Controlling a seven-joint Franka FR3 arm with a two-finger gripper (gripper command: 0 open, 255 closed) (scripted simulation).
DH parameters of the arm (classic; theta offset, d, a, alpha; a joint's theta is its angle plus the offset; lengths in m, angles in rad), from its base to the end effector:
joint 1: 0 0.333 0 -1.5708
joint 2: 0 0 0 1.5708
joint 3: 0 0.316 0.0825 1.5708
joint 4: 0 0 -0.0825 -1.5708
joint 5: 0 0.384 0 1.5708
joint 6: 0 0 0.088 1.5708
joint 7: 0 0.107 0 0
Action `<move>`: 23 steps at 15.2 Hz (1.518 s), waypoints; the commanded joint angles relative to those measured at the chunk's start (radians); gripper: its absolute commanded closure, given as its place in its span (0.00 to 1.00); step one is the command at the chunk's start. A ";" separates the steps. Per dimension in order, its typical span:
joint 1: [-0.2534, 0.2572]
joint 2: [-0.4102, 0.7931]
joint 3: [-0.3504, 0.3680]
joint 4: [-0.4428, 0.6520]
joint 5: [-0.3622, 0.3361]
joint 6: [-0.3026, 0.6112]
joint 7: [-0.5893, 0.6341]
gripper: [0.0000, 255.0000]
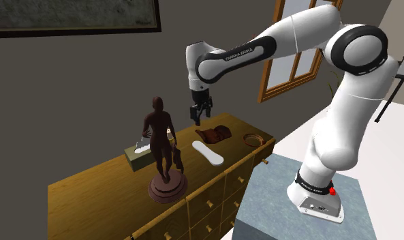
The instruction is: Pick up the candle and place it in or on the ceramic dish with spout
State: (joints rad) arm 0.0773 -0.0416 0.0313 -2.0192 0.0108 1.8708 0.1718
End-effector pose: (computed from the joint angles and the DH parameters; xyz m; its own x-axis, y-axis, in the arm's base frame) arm 0.5275 0.0585 0.4602 0.9920 -0.0671 -0.1065 -0.0665 -0.9977 0.0097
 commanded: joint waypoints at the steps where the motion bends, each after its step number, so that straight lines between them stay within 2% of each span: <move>1: 0.005 0.074 0.005 0.063 0.006 0.019 0.009 0.00; 7: 0.021 0.296 0.018 0.293 0.017 0.033 0.035 0.00; 13: 0.038 0.519 0.026 0.569 0.022 0.001 0.058 0.00; 20: 0.040 0.536 0.027 0.501 0.022 0.087 0.058 0.00; 23: 0.040 0.538 0.027 0.496 0.022 0.094 0.058 0.00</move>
State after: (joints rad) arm 0.1177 0.4950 0.0579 -1.5233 0.0325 1.9625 0.2299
